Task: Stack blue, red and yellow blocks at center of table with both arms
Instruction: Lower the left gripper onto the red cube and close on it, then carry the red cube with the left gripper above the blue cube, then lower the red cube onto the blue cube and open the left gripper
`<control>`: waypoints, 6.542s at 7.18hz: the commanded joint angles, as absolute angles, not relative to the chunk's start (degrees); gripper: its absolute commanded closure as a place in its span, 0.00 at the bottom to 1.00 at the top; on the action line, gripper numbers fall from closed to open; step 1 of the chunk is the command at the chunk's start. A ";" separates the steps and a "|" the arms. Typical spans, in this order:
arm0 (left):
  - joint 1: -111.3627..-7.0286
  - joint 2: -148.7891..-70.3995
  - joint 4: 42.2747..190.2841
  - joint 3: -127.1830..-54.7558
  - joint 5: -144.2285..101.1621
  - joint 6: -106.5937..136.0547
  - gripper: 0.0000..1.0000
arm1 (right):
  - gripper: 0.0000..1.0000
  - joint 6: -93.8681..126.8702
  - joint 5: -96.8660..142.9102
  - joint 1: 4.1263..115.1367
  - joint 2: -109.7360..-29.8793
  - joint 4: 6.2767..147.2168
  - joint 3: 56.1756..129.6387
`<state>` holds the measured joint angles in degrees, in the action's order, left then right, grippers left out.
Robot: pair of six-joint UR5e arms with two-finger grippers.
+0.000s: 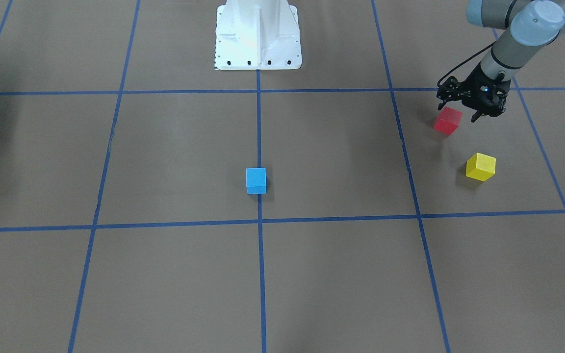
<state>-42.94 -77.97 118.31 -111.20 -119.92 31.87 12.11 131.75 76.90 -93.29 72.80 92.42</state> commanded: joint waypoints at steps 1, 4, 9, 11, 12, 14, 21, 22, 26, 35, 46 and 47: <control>-42.19 -78.22 118.39 -109.96 -119.88 31.82 0.00 | 0.00 12.13 131.75 76.90 -93.16 72.77 92.37; -41.14 -79.27 118.30 -108.29 -119.79 31.82 0.00 | 0.00 12.04 131.75 76.90 -93.08 72.77 92.29; -39.99 -80.33 118.39 -106.44 -119.79 31.82 0.01 | 0.00 12.04 131.75 76.90 -92.90 72.77 91.85; -40.08 -80.33 118.39 -105.91 -119.79 31.73 0.50 | 0.00 12.04 131.66 76.90 -92.81 72.77 91.67; -40.08 -80.51 118.39 -106.00 -119.71 31.47 0.99 | 0.00 12.04 131.66 76.90 -92.81 72.77 91.67; -40.69 -80.25 118.48 -107.22 -119.62 32.08 1.00 | 0.00 12.04 131.66 76.90 -92.64 72.77 91.67; -40.88 -117.36 78.63 -113.82 -118.49 50.17 1.00 | 0.00 12.39 131.66 76.90 -91.85 72.77 91.49; -38.96 -121.68 76.75 -111.73 -115.43 52.01 1.00 | 0.00 12.48 131.75 76.82 -91.85 72.77 91.58; -35.96 -132.78 77.08 -99.96 -111.04 57.40 1.00 | 0.00 12.48 131.75 76.90 -91.85 72.77 92.11; -33.93 -146.33 89.47 -77.70 -108.37 63.06 1.00 | 0.00 12.66 131.66 76.82 -91.93 72.86 91.41; -31.82 -148.10 89.47 -74.62 -108.28 68.20 1.00 | 0.00 12.92 131.66 76.82 -91.85 72.86 91.14; -31.64 -148.10 89.47 -74.62 -108.28 68.20 1.00 | 0.00 12.92 131.66 76.82 -91.85 72.86 91.14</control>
